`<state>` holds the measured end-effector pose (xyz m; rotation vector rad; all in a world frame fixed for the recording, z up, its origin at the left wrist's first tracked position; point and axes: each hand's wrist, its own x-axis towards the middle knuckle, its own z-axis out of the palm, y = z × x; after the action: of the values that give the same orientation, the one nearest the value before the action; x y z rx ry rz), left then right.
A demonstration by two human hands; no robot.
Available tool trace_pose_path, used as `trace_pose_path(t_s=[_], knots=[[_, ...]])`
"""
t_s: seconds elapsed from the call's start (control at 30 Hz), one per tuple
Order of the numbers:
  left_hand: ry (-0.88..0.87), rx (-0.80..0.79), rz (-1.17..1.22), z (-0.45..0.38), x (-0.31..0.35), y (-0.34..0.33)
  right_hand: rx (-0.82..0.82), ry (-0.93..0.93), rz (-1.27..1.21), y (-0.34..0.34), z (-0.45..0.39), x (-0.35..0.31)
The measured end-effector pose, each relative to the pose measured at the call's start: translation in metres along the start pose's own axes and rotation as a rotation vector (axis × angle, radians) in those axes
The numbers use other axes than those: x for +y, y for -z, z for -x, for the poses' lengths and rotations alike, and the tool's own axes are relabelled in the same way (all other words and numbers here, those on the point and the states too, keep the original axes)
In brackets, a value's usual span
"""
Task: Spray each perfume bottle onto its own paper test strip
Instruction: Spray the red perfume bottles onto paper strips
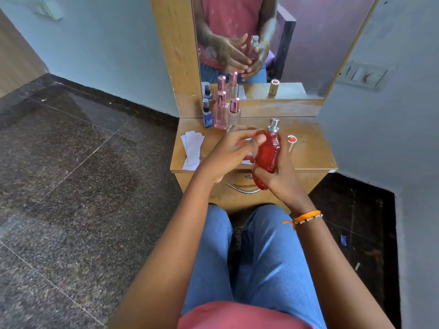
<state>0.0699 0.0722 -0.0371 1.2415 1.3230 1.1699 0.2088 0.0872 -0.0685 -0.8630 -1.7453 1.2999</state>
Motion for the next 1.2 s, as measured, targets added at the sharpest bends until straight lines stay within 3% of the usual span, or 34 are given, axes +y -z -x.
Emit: trace_pose_path(t_s=[0.13, 0.23, 0.3, 0.53, 0.73, 0.9, 1.2], knots=[[-0.08, 0.248, -0.579, -0.014, -0.022, -0.002, 0.116, -0.073, -0.014, 0.004, 0.002, 0.001], [-0.036, 0.144, -1.011, -0.018, -0.046, -0.004, 0.157, -0.086, -0.044, 0.008, -0.001, 0.001], [-0.033, 0.116, -1.133, -0.016, -0.056, -0.008, 0.155, -0.093, -0.038, 0.009, -0.002, 0.001], [-0.13, 0.365, -1.055, -0.016, -0.053, -0.017, 0.148, -0.109, -0.034, 0.008, -0.003, 0.004], [0.104, 0.395, -1.044, -0.038, -0.052, -0.026, 0.135, -0.137, -0.032, 0.009, -0.002, 0.008], [0.199, 0.48, -0.934, -0.043, -0.052, -0.033, 0.133, -0.146, -0.021, 0.009, -0.002, 0.006], [0.29, 0.458, -0.707, -0.043, -0.046, -0.031, 0.133, -0.164, 0.021, 0.013, -0.001, 0.002]])
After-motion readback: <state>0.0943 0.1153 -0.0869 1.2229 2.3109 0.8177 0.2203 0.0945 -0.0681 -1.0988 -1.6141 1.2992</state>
